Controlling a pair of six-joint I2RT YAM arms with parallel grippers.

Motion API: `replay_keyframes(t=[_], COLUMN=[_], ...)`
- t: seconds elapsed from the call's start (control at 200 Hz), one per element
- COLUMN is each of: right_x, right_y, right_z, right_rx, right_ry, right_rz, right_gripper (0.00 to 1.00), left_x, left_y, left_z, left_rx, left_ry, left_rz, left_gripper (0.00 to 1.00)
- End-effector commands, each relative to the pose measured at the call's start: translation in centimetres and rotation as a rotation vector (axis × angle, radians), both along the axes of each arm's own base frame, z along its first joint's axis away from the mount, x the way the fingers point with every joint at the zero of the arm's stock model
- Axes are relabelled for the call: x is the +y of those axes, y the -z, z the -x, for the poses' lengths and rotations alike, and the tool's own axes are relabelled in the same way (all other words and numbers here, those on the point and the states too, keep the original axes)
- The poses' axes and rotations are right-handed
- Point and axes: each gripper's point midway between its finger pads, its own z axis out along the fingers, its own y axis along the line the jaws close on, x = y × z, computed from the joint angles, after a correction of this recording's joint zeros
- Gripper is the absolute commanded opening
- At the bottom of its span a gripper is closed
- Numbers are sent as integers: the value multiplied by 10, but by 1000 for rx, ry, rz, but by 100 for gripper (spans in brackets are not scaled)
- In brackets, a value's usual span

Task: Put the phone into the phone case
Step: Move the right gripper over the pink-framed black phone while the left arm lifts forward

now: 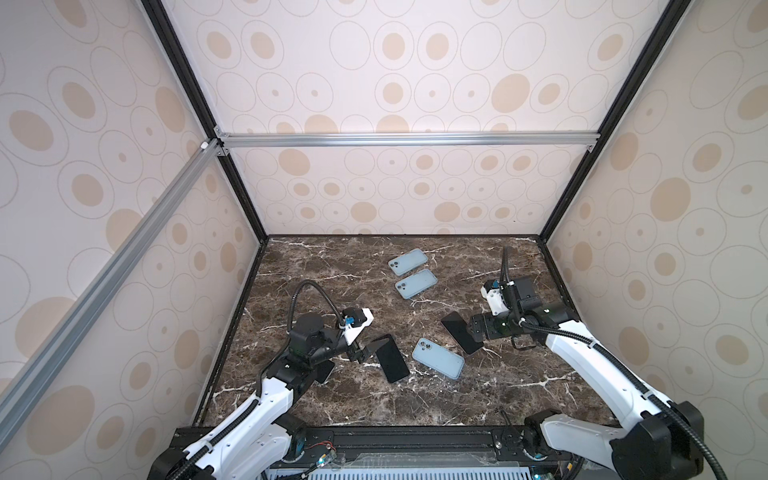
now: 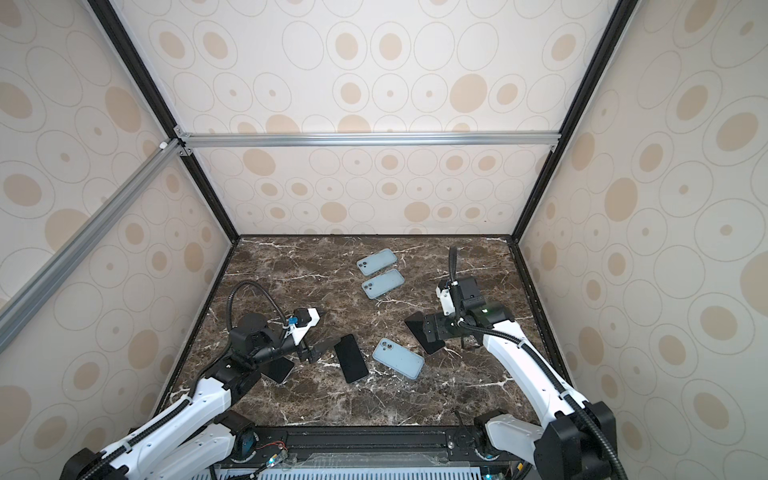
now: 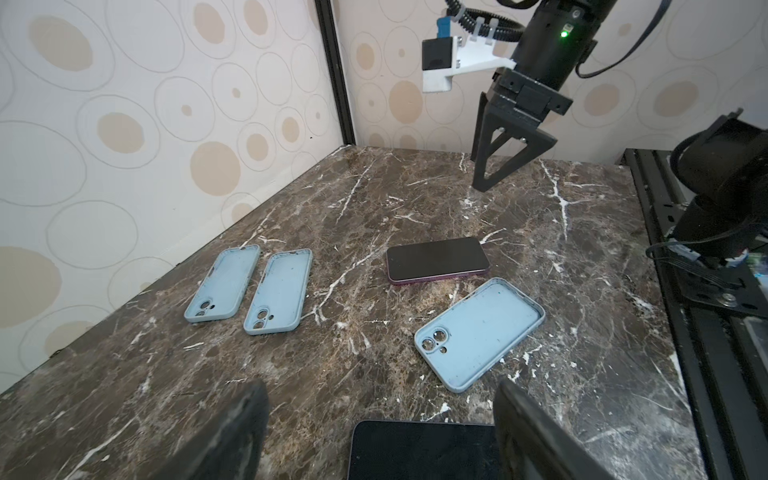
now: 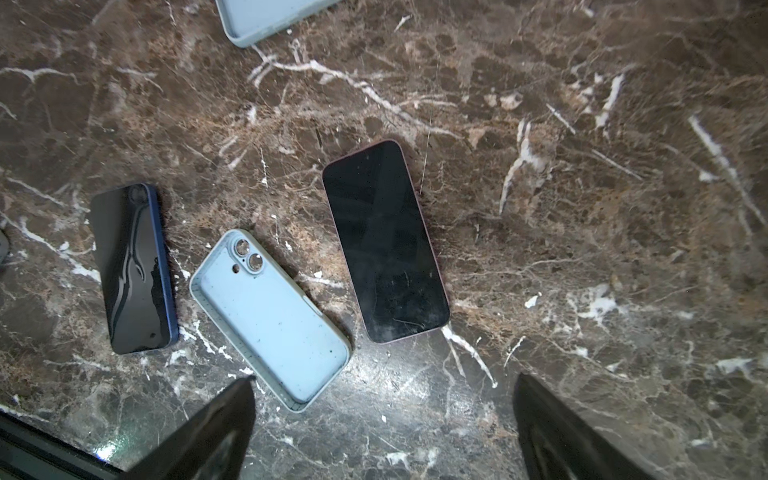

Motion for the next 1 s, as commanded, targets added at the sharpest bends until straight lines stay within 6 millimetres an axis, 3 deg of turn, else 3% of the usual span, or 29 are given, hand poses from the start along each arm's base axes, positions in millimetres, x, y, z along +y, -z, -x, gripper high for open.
replay_keyframes(t=[0.0, 0.23, 0.51, 0.995], right_x=[-4, -3, -2, 14], right_y=[18, 33, 47, 80], right_z=[7, 2, -2, -13], right_rx=[68, 101, 133, 214], right_ry=[19, 11, -13, 17], right_rz=[31, 51, 69, 7], right_gripper=[100, 100, 100, 100], left_x=[-11, -26, -12, -18], left_y=[-30, -16, 5, 19], left_z=[-10, -19, -30, -20], left_rx=[-84, -78, -142, -123], left_ry=[-10, -32, -126, -44], left_rz=[46, 6, -94, -147], left_gripper=[84, 82, 86, 89])
